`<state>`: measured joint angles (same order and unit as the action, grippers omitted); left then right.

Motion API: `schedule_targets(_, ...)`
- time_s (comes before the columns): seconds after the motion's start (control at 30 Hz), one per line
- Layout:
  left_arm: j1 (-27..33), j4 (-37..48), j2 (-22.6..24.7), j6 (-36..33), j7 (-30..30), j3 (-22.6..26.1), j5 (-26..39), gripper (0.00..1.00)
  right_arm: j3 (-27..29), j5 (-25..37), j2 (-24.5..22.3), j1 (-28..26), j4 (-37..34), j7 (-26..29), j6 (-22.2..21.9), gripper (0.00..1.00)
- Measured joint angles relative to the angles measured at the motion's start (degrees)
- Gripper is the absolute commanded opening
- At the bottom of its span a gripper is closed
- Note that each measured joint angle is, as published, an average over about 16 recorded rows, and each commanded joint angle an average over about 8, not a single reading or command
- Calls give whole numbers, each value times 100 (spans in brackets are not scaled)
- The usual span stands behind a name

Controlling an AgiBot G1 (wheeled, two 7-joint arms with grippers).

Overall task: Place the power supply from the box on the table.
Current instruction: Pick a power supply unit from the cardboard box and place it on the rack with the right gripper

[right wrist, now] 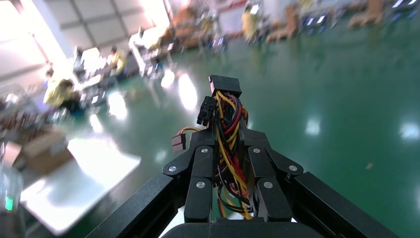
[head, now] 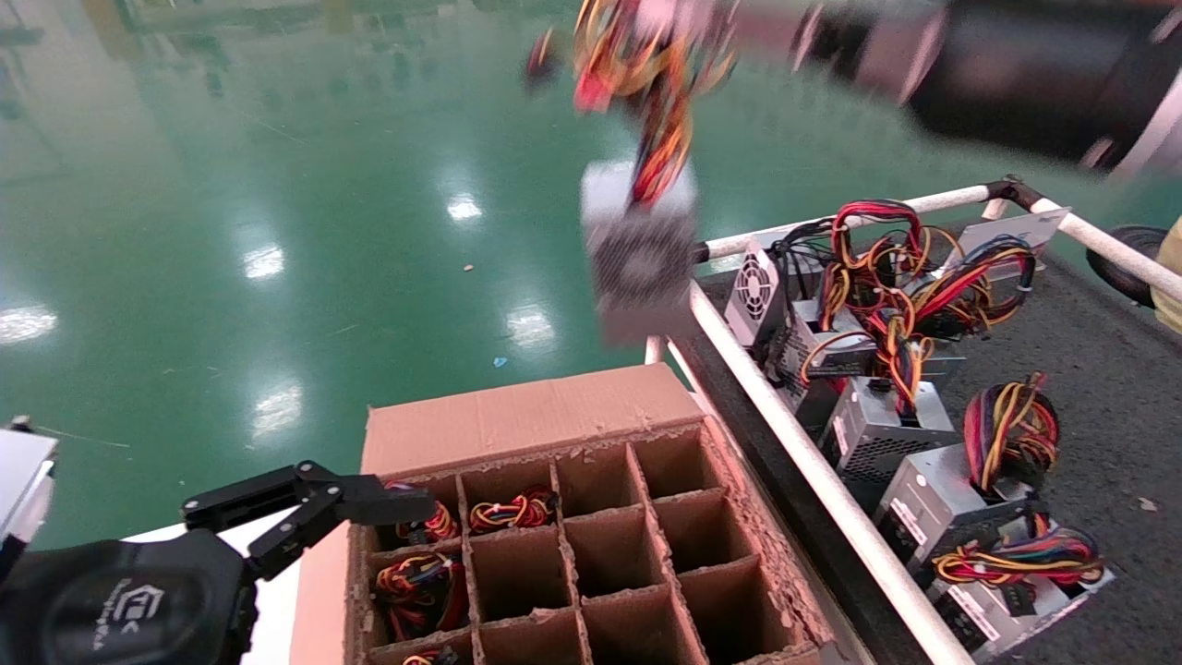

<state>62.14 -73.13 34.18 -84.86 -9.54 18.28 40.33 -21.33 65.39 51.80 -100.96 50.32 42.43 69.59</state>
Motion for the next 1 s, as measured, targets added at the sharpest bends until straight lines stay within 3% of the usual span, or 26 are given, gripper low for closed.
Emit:
schedule_targets(0.23,0,0,-1,1,1,1,-1,100,191,8,-234,-895,-1174,-307,44,0)
schedule_targets(0.63,1,0,-1,1,2,4,-2,100,266,293,-660,-2117,-3087,-1345,23,0)
schedule_targets(1.0,1,0,-2,2,3,6,-4,100,189,599,-792,-2631,-4186,-2163,-791,0)
